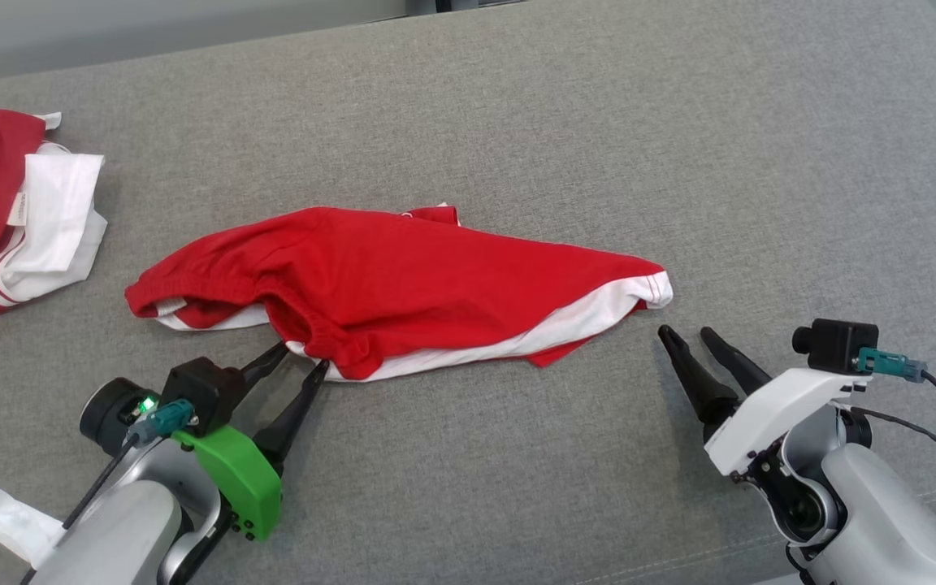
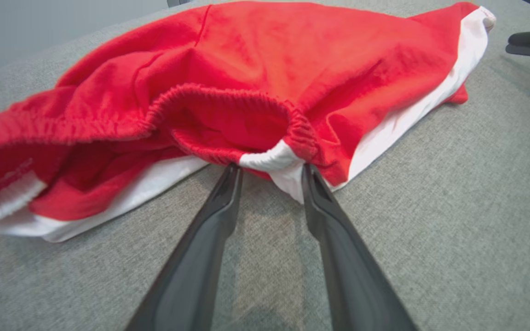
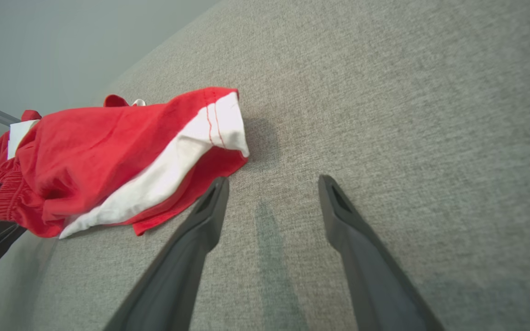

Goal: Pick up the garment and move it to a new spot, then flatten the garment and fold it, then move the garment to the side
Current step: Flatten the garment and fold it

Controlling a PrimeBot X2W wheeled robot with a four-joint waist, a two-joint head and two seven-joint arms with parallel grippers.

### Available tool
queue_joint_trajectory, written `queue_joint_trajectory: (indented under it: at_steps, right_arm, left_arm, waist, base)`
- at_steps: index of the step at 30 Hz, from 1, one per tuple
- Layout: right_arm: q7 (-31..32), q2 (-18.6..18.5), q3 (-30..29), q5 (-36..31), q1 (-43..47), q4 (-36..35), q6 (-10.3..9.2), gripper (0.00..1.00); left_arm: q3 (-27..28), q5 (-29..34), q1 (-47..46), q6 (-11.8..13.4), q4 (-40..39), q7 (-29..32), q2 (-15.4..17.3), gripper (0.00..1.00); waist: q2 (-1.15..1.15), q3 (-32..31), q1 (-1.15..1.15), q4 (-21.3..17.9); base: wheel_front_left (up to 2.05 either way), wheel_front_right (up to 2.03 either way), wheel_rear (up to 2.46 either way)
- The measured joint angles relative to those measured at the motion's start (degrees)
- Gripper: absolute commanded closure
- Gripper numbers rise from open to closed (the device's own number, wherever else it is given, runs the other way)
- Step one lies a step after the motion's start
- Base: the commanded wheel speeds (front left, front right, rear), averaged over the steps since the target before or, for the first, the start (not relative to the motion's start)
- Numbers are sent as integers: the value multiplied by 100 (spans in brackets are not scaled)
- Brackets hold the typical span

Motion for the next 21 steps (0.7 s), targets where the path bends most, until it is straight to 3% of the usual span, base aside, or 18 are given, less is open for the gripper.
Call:
queue_joint_trajectory:
  at_steps: [10,11,15,17,20,21]
  right_arm:
    - [0,14,53,0,-1,67,2,0]
    - [0,21,57,0,-1,71,7,0]
    - [-2,35,79,0,-2,81,44,0]
    - [-9,38,99,-1,-3,90,44,0]
    - [-10,41,114,-5,-5,108,45,0]
    - [-29,41,121,-8,-7,114,45,0]
  left_arm:
    - [75,-54,-175,0,196,-9,-97,43]
    - [90,-93,-186,0,211,-9,-134,50]
    - [100,-144,-226,1,304,4,-208,58]
    - [122,-231,-248,1,397,10,-224,67]
    - [162,-279,-282,9,516,54,-269,85]
    - [176,-283,-297,9,554,55,-297,96]
  waist:
    - [0,-24,0,-57]
    - [0,-23,0,-62]
    - [0,-15,0,-81]
    - [0,-8,0,-96]
    - [0,6,0,-120]
    - [0,12,0,-128]
  base:
    - [0,0,0]
    - [0,0,0]
    - [0,0,0]
    - [0,0,0]
    - [0,0,0]
    - [0,0,0]
